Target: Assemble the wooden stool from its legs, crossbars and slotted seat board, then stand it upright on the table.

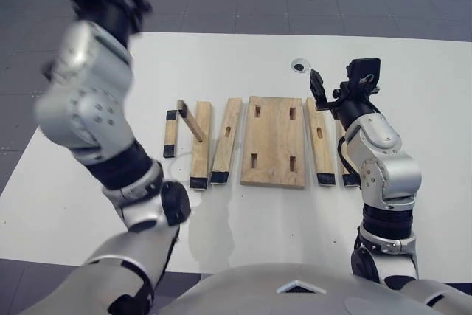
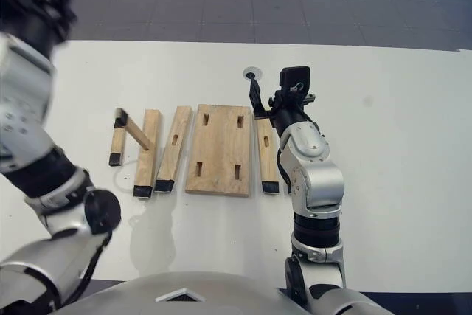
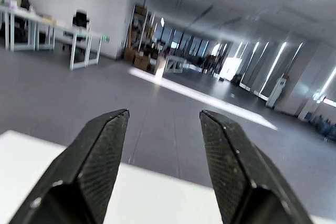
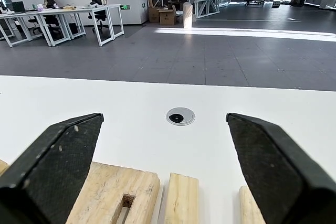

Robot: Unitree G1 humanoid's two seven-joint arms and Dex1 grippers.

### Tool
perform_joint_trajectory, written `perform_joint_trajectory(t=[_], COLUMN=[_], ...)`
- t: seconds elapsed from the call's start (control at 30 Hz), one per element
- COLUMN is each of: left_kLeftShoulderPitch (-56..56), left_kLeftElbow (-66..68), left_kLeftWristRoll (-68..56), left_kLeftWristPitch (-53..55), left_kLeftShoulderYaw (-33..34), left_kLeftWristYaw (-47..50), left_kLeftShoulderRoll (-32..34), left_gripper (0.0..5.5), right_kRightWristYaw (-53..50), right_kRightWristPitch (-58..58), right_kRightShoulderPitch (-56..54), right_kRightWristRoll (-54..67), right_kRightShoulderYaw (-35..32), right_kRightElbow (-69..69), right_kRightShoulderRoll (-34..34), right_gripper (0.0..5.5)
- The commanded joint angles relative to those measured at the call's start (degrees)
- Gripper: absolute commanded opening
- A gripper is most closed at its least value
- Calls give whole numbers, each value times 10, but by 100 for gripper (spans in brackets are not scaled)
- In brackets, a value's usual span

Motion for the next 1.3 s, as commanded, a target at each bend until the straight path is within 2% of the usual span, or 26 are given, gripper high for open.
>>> perform_joint_trajectory(t=[0.03,0.07,0.13,0.2,0.23,0.3,0.4,0.47,0.63,0.73,1.0,1.3], left_kLeftShoulderPitch=[14,118,386,587,683,810,941,991,1070,1063,877,790], left_kLeftElbow=[-131,-197,-316,-354,-357,-357,-357,-344,-285,-229,-84,-6], left_kLeftWristRoll=[-20,-8,24,45,60,89,92,93,114,142,177,190], left_kLeftWristPitch=[138,153,118,28,-35,-119,-187,-191,-276,-319,-345,-350], left_kLeftShoulderYaw=[3,-14,-55,-85,-126,-195,-236,-275,-315,-318,-332,-314], left_kLeftWristYaw=[9,9,5,-5,-12,-10,-26,-53,-122,-129,-125,-103], left_kLeftShoulderRoll=[52,54,46,29,32,35,24,36,64,65,34,-13], left_gripper=[270,289,320,360,376,413,417,417,417,417,417,417], right_kRightWristYaw=[4,4,1,1,2,3,7,7,10,12,21,22], right_kRightWristPitch=[19,21,23,21,19,17,16,15,18,22,35,40], right_kRightShoulderPitch=[17,20,32,44,46,50,47,47,50,49,31,27], right_kRightWristRoll=[0,0,-2,-5,-6,-8,-7,-7,-6,-5,-2,-3], right_kRightShoulderYaw=[2,-1,-9,-10,-8,-5,-13,-14,-7,-5,-5,-1], right_kRightElbow=[-23,-26,-35,-37,-34,-31,-27,-26,-29,-32,-32,-33], right_kRightShoulderRoll=[-8,-10,-14,-16,-17,-19,-27,-28,-29,-32,-39,-33], right_gripper=[431,431,431,431,431,431,431,431,431,431,431,431])
